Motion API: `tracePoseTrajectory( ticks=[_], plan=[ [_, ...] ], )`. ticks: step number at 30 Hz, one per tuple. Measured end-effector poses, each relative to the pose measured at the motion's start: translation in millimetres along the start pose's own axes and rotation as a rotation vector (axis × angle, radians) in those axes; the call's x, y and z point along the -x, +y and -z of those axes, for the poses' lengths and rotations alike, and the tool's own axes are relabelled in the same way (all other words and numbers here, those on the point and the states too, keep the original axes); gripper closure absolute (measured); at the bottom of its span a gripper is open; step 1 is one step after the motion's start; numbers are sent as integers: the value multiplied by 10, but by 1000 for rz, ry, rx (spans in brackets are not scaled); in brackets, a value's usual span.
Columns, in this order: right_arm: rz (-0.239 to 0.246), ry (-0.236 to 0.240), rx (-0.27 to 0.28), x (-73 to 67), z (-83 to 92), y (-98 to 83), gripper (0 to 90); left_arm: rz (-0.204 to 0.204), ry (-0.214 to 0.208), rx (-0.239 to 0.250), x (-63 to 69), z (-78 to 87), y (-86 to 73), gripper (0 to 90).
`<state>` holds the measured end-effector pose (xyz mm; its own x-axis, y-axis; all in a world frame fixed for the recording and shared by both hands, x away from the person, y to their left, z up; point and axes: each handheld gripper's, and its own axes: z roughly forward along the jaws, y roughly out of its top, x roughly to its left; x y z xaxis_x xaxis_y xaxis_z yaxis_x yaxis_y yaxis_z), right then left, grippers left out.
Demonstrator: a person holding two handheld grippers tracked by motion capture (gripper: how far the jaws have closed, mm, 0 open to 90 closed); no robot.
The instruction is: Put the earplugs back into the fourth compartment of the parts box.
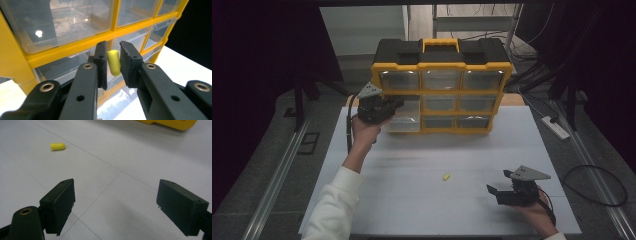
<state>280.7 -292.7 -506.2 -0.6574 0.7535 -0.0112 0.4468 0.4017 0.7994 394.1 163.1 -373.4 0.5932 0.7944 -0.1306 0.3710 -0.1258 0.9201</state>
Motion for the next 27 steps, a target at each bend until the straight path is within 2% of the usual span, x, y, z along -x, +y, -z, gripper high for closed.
tracePoseTrajectory(
  ticks=[1,3,4,5,8,10,20,27],
  plan=[
    [0,0,0,-1,0,0,162,4,-8,-6,-13,-7,-3,736],
    [1,0,-2,-3,-1,-1,162,12,-10,-12,-13,-9,-10,636],
    [2,0,-3,-4,-3,-1,162,12,-5,-15,-4,-6,-11,521],
    [4,-1,-4,-4,-4,-2,162,10,-4,-16,5,-3,-12,466],
    [4,-1,-5,-5,-4,-2,162,0,-16,-9,70,31,-18,340],
    [5,-2,-5,-4,-4,-2,162,-14,-23,-8,125,58,-27,287],
    [9,1,-3,-9,-7,-1,163,-63,-109,-26,311,184,-95,252],
    [13,1,-4,-10,-10,-2,163,-83,-184,-56,481,179,-218,246]
  ],
)
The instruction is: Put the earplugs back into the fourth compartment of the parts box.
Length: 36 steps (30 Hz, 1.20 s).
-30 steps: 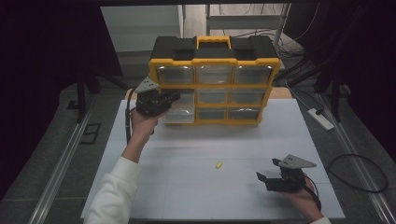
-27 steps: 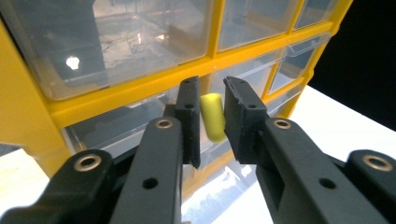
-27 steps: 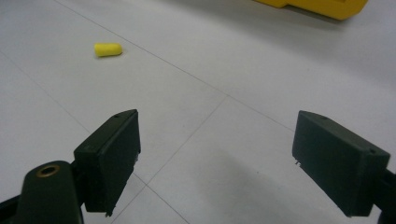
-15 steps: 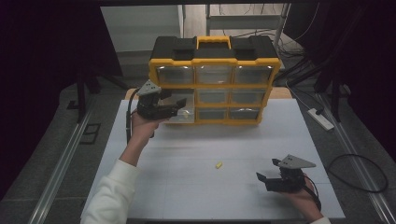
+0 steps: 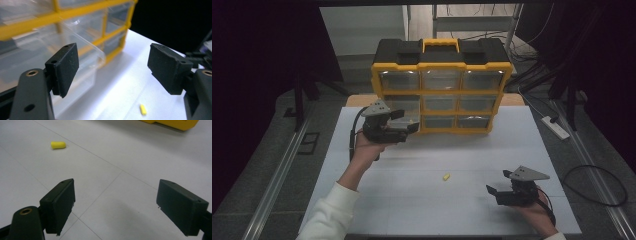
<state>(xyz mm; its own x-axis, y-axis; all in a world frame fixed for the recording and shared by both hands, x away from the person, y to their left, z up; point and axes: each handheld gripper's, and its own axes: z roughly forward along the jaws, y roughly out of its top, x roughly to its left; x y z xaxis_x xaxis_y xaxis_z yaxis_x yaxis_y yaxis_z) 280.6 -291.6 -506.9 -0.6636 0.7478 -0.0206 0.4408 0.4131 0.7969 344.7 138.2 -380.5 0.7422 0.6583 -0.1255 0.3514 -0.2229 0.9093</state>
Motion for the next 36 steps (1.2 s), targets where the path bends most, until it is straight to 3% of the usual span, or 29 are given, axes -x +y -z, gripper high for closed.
tracePoseTrajectory(
  ticks=[6,15,36],
  plan=[
    [0,0,0,0,1,-1,163,-28,-48,-28,161,-38,-75,246],
    [0,0,-1,-3,1,0,163,-46,-92,-52,301,-92,-147,246],
    [4,-2,1,-1,16,-6,164,-92,-166,-237,535,-580,-411,246]
  ],
)
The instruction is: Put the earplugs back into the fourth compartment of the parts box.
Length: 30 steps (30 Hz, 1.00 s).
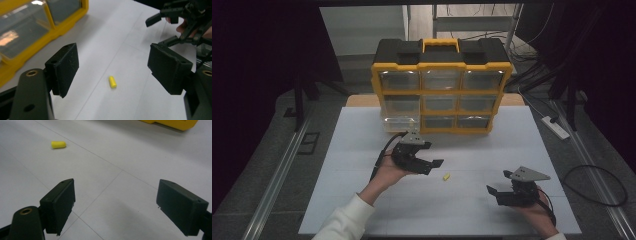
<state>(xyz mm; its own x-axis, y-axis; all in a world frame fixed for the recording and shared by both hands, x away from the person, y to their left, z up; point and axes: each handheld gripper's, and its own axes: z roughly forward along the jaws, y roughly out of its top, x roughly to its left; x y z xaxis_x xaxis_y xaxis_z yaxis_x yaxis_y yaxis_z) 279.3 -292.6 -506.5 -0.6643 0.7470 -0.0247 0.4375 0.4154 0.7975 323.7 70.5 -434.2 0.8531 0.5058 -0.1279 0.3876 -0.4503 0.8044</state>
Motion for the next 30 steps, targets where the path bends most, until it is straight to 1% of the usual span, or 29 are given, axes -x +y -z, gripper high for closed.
tracePoseTrajectory(
  ticks=[5,7,10,11,12,13,15,16,18,23,24,25,26,28,30],
  plan=[
    [2,0,-1,-1,-3,0,164,0,-22,-48,18,-136,-52,246],
    [2,-1,-2,0,-4,0,164,1,-26,-56,18,-159,-59,246],
    [1,0,-4,4,-4,0,164,5,-32,-92,30,-282,-95,246],
    [1,0,-4,4,-5,0,164,-1,-30,-104,35,-318,-105,246],
    [1,0,-4,3,-5,0,164,-1,-30,-104,35,-318,-105,246],
    [1,0,-4,2,-5,0,164,-5,-27,-130,43,-390,-123,246],
    [1,0,-3,1,-4,0,164,-12,-17,-156,55,-464,-136,246],
    [1,0,-3,1,-5,0,164,-12,-17,-156,55,-464,-136,245],
    [1,-1,-5,3,-6,0,164,-20,-13,-184,61,-547,-154,245],
    [2,-1,-7,-2,-10,-1,164,-33,2,-234,62,-677,-189,246],
    [2,-1,-7,-2,-10,-1,164,-33,2,-234,62,-677,-189,246],
    [3,-2,-7,-2,-10,-1,164,-44,9,-252,57,-725,-202,246],
    [3,-2,-7,-2,-10,-1,164,-44,9,-252,57,-725,-202,246],
    [3,-2,-8,-2,-11,-1,164,-40,18,-264,42,-791,-217,246],
    [3,-2,-8,-2,-11,-1,164,-41,23,-270,39,-818,-223,247]
  ],
)
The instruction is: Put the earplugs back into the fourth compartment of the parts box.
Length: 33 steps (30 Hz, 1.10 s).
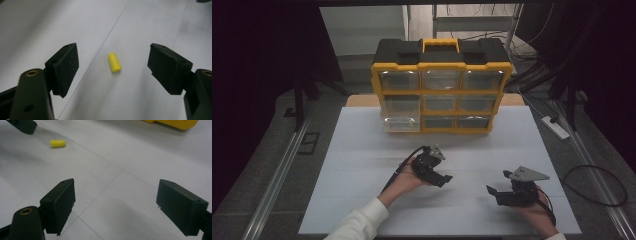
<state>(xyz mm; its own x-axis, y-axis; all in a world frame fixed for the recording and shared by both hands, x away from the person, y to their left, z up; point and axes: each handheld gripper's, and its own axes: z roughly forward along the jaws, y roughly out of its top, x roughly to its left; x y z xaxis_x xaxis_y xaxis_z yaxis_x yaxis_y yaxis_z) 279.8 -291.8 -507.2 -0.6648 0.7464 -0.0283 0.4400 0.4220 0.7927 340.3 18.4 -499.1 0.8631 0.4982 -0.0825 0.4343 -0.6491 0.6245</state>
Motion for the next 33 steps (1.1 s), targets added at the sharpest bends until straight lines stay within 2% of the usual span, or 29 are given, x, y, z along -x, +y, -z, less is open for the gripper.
tracePoseTrajectory(
  ticks=[7,17,26,31,33],
  plan=[
    [1,-1,-1,1,0,-1,164,-11,16,-32,2,-142,20,250],
    [1,-1,-3,4,1,-4,164,-25,22,-62,-2,-236,24,273],
    [1,-2,-2,6,2,-3,165,-38,16,-79,17,-267,12,379],
    [1,-2,-3,5,3,-4,165,-59,21,-93,27,-270,8,446],
    [1,-2,-4,5,2,-4,165,-53,19,-86,30,-271,6,461]
  ],
)
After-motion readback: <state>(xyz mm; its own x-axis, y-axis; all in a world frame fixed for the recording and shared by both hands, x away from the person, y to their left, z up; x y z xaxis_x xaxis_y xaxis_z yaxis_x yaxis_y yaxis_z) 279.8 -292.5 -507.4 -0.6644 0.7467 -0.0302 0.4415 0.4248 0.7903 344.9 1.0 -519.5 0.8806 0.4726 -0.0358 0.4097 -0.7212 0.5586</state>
